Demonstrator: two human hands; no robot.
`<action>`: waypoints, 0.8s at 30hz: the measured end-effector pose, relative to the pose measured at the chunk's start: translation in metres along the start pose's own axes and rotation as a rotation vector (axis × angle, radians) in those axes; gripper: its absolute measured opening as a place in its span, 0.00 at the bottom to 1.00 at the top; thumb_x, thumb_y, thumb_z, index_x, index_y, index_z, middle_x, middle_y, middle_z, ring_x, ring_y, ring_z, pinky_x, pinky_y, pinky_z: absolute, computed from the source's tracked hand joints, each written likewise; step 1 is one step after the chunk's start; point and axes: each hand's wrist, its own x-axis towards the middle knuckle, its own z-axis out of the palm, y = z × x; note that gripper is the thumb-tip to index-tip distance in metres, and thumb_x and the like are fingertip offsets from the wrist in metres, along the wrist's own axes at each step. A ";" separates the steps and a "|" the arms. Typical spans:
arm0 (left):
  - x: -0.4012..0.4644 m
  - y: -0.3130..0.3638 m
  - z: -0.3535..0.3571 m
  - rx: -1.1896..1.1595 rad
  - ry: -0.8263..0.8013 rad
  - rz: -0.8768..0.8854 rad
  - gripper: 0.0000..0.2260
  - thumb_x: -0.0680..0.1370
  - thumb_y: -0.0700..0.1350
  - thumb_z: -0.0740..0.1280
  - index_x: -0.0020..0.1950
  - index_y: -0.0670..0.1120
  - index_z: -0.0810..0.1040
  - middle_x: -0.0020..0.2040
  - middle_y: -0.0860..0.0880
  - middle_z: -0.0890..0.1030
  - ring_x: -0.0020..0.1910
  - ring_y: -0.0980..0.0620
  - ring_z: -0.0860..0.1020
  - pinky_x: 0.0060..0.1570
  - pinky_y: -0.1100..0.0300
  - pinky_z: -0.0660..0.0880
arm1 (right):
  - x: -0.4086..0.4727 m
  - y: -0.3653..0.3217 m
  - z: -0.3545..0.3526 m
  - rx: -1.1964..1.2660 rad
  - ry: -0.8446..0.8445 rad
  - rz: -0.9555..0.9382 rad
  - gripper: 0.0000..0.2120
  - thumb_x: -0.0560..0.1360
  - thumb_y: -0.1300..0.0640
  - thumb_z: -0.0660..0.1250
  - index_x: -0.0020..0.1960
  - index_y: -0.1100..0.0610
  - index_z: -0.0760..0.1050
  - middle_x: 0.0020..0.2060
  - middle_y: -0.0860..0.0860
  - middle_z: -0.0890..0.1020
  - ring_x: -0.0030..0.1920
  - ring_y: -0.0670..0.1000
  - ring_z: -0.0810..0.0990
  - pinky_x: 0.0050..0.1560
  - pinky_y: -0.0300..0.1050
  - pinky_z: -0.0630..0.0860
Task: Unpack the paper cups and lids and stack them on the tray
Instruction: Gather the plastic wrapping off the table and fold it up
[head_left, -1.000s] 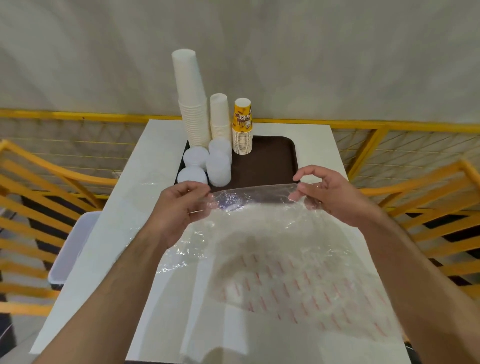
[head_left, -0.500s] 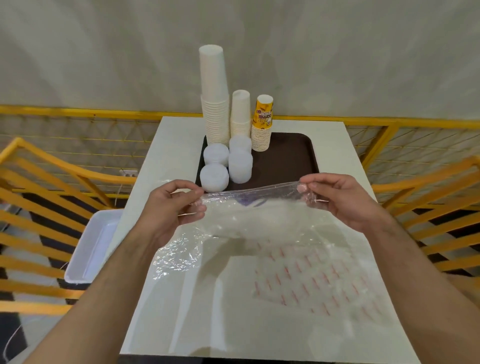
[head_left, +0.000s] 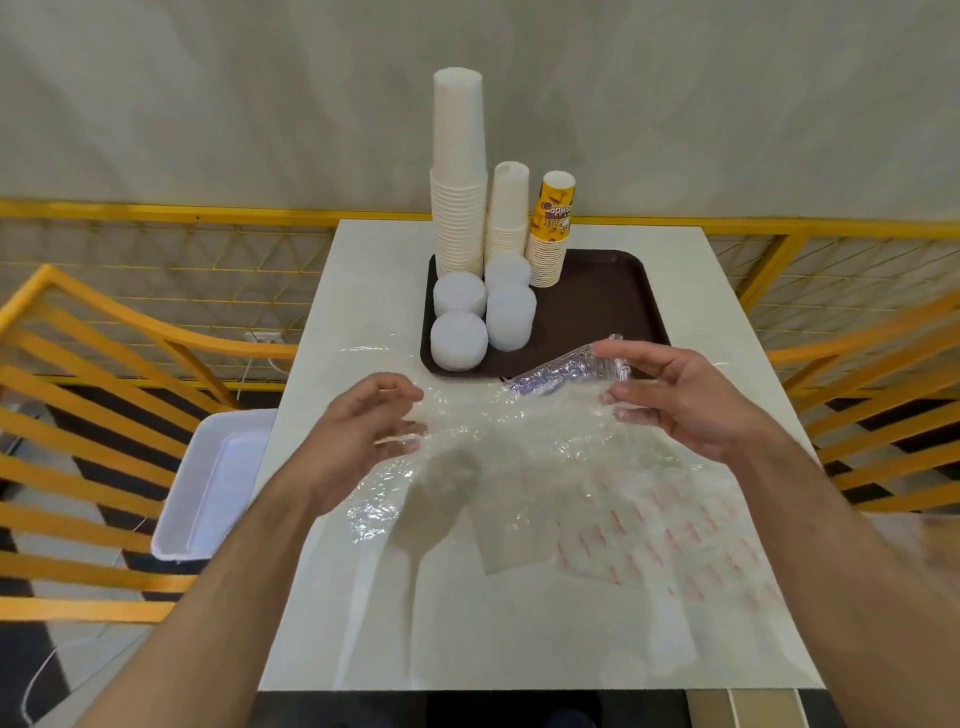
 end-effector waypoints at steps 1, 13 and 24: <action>-0.001 -0.003 -0.001 -0.039 -0.047 -0.051 0.08 0.79 0.40 0.69 0.57 0.47 0.76 0.58 0.42 0.81 0.46 0.42 0.80 0.50 0.52 0.76 | 0.000 0.000 0.003 0.005 -0.001 0.002 0.23 0.74 0.71 0.68 0.66 0.56 0.78 0.63 0.46 0.82 0.49 0.53 0.86 0.46 0.41 0.83; 0.002 -0.015 -0.014 0.090 0.033 0.115 0.08 0.81 0.34 0.64 0.45 0.42 0.79 0.49 0.44 0.79 0.35 0.48 0.77 0.45 0.50 0.79 | -0.002 0.004 0.014 -0.081 -0.018 0.061 0.29 0.75 0.71 0.70 0.69 0.44 0.77 0.66 0.40 0.77 0.54 0.56 0.85 0.50 0.49 0.83; -0.001 -0.017 -0.046 0.188 -0.202 -0.034 0.36 0.72 0.27 0.72 0.71 0.59 0.72 0.54 0.48 0.83 0.52 0.43 0.83 0.42 0.50 0.82 | -0.007 0.033 0.040 -0.043 -0.133 0.098 0.47 0.69 0.77 0.73 0.75 0.37 0.66 0.73 0.28 0.62 0.62 0.56 0.80 0.49 0.56 0.83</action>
